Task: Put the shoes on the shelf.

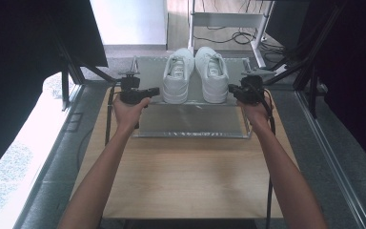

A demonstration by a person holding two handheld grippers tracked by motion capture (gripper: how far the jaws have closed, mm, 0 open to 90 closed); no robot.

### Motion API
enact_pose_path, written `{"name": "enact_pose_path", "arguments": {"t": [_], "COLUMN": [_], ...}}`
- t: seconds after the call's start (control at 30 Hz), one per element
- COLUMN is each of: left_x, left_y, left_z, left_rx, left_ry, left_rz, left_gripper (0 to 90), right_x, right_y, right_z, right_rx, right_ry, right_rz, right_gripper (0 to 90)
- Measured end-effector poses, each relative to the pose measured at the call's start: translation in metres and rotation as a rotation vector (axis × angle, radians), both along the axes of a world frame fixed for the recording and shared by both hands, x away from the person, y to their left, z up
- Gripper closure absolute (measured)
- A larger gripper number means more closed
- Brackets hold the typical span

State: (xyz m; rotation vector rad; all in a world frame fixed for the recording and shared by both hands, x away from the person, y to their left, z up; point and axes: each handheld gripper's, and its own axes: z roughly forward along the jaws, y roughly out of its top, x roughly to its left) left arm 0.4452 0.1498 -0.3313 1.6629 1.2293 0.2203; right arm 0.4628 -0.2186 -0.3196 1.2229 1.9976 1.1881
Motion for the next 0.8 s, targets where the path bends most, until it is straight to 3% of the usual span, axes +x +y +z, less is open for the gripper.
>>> {"name": "enact_pose_path", "arguments": {"t": [0.17, 0.43, 0.63, 0.73, 0.8], "left_x": [0.0, -0.001, -0.001, -0.002, -0.002], "left_y": [-0.008, -0.012, -0.03, -0.041, -0.039], "left_z": [-0.001, -0.003, -0.003, -0.003, -0.003], "left_rx": [0.002, -0.035, -0.058, -0.034, -0.046], "left_ry": [0.005, 0.006, 0.016, 0.003, 0.013], "left_rz": [0.003, 0.015, -0.025, -0.004, -0.014], "left_gripper": [90.0, 90.0, 90.0, 90.0, 90.0], "right_x": [-0.001, -0.004, -0.008, -0.011, -0.012], "right_y": [0.002, 0.006, 0.017, 0.024, 0.023], "right_z": [0.0, 0.001, 0.001, 0.001, 0.0], "right_rx": [-0.002, -0.014, -0.017, -0.047, -0.034], "right_ry": [0.007, 0.015, 0.007, 0.005, 0.006], "right_rz": [0.006, 0.005, 0.037, 0.021, 0.027], "right_gripper": [90.0, 90.0, 90.0, 90.0, 90.0]}}
